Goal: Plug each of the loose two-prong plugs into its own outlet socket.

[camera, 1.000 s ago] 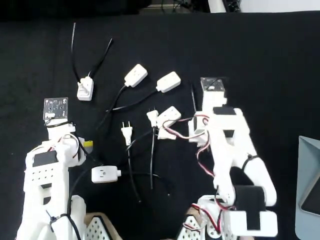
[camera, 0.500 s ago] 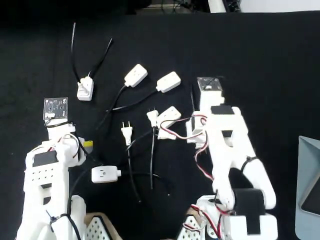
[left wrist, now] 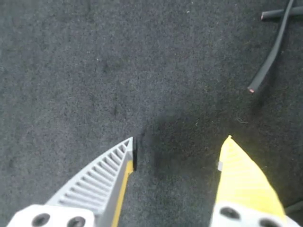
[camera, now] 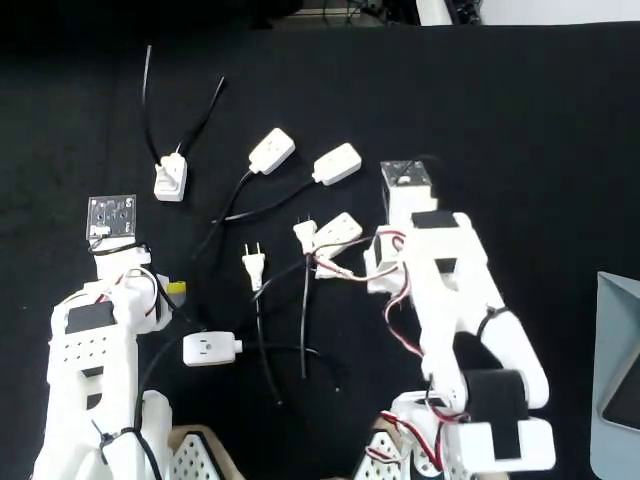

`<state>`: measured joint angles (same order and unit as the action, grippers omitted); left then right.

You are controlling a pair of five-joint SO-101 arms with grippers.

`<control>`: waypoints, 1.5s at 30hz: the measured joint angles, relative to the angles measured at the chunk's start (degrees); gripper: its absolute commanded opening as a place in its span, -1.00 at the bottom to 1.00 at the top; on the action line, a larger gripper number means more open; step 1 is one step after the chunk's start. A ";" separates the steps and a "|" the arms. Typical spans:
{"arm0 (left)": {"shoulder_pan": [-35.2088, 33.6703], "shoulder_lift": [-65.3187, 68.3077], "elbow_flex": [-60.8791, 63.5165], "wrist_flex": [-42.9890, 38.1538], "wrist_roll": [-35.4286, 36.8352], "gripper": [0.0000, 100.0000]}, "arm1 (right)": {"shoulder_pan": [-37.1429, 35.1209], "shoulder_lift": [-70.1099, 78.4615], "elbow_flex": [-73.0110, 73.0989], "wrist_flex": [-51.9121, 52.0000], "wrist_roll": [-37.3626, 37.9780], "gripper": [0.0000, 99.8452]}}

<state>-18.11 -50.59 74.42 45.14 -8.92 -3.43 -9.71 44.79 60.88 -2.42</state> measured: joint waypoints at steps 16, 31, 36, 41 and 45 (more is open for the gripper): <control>0.00 0.00 0.00 0.00 0.00 -0.43 | 2.64 4.13 -3.08 -0.79 2.73 -0.77; 0.00 0.00 0.00 0.00 0.00 -0.43 | 6.07 5.36 -3.52 -1.23 5.98 -0.98; 0.00 0.00 0.00 0.00 0.00 -0.43 | 6.15 5.36 -3.52 -1.23 5.98 -0.98; 0.00 0.00 0.00 0.00 0.00 -0.43 | 6.15 4.31 -3.52 0.62 6.07 -0.98; 0.00 0.00 0.00 0.00 0.00 -0.43 | 4.48 -3.08 -3.52 5.71 6.24 -0.98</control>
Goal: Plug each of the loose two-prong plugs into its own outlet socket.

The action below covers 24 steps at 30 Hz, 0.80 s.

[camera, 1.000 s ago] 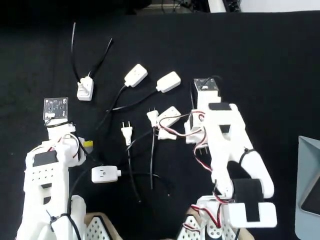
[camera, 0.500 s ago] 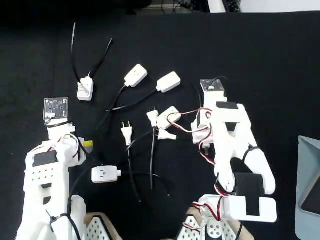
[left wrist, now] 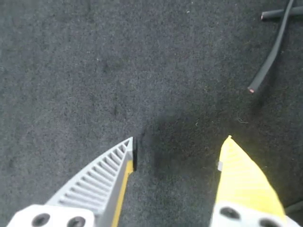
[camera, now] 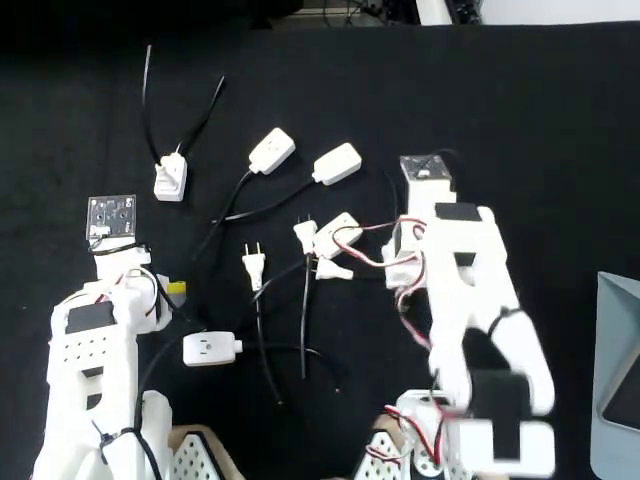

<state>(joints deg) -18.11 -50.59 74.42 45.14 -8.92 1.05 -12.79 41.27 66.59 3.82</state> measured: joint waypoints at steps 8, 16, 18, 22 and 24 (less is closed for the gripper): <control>0.26 0.00 -1.49 0.00 0.00 -0.43 | -9.49 -24.09 0.00 6.07 0.00 -0.98; 7.82 0.00 -8.26 0.09 7.21 -0.43 | -21.27 -42.46 5.54 3.43 -5.10 -0.98; 10.11 0.00 -10.64 1.32 9.58 -0.43 | -24.62 -45.63 8.18 0.79 -5.89 -0.98; 12.84 0.00 -16.70 7.56 15.65 -0.43 | -28.66 -50.64 13.80 -5.71 -6.42 -0.98; 14.15 0.00 -19.25 10.29 18.11 -0.43 | -30.68 -53.01 16.35 -8.88 -6.42 -0.98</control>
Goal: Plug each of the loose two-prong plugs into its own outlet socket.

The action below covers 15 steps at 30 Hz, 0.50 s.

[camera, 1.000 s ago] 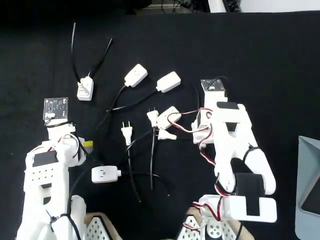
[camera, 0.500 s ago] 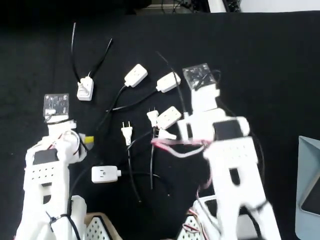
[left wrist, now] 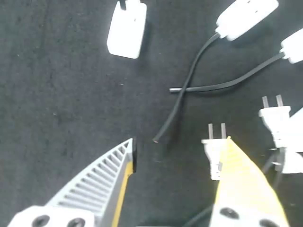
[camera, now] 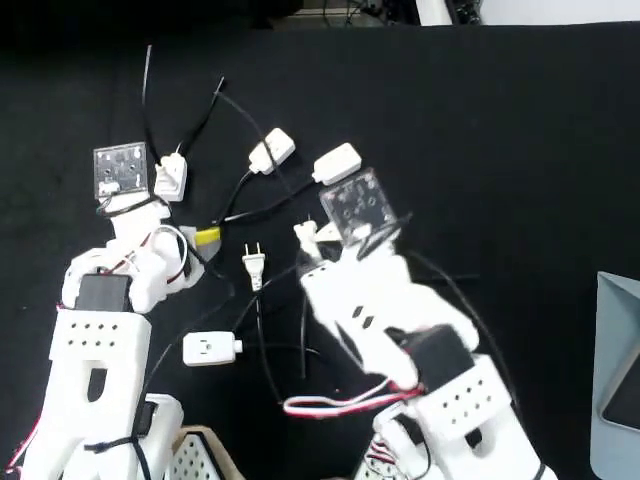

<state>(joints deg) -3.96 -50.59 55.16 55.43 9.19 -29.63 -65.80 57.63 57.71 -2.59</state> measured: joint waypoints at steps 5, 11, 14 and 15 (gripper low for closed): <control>3.25 0.00 -3.08 2.90 2.64 -0.43 | -6.07 -4.22 5.01 -5.98 0.00 -0.98; 7.47 -4.22 -3.52 3.08 3.69 -0.43 | -9.58 -5.10 5.98 -8.26 -2.55 -0.98; 9.41 -9.67 -3.52 3.16 3.69 -0.43 | -10.11 -5.10 5.98 -8.26 -2.64 -0.98; 10.20 -11.78 -3.43 3.16 3.69 -0.43 | -10.11 -5.10 5.98 -8.26 -2.64 -0.98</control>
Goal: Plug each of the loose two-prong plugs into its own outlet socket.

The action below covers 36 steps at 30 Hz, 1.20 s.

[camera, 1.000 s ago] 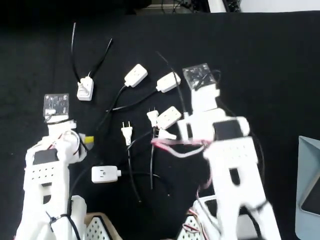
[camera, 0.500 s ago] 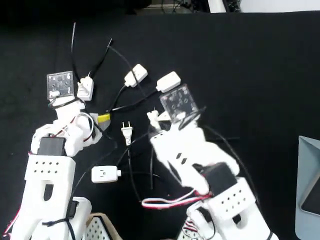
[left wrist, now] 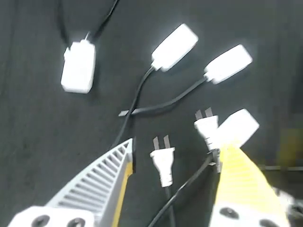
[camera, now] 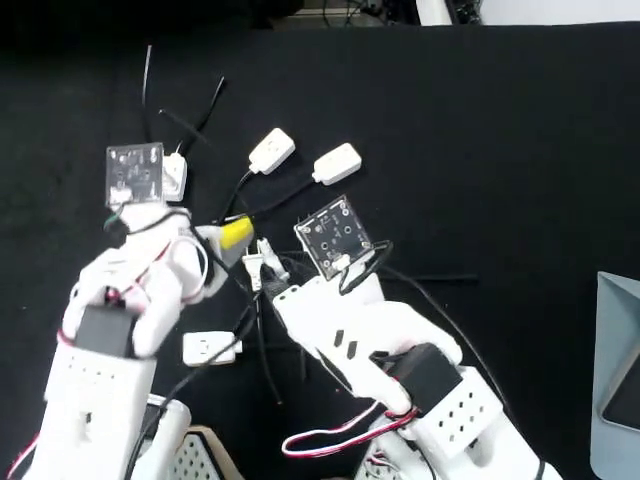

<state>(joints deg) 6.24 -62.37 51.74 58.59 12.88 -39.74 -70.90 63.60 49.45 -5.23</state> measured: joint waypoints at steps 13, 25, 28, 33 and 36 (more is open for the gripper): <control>8.97 -20.84 6.51 4.13 -6.15 -0.50 | 0.09 0.00 0.09 0.00 -0.18 -0.98; 13.01 -22.07 6.51 4.13 -8.88 -0.50 | 0.18 0.00 0.09 0.00 -2.02 -0.98; 13.71 -22.33 6.51 4.13 -9.58 -0.50 | 0.18 0.00 0.79 0.00 -2.29 -0.98; 8.70 -22.42 6.51 4.13 -9.58 -0.47 | 0.09 0.00 0.79 0.00 -2.46 -0.98; 2.90 -22.15 6.68 4.13 -9.76 -0.40 | 4.57 0.00 0.79 0.00 -2.64 -0.98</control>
<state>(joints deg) 9.14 -84.53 58.42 62.73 3.12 -35.16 -70.90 64.40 49.45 -7.87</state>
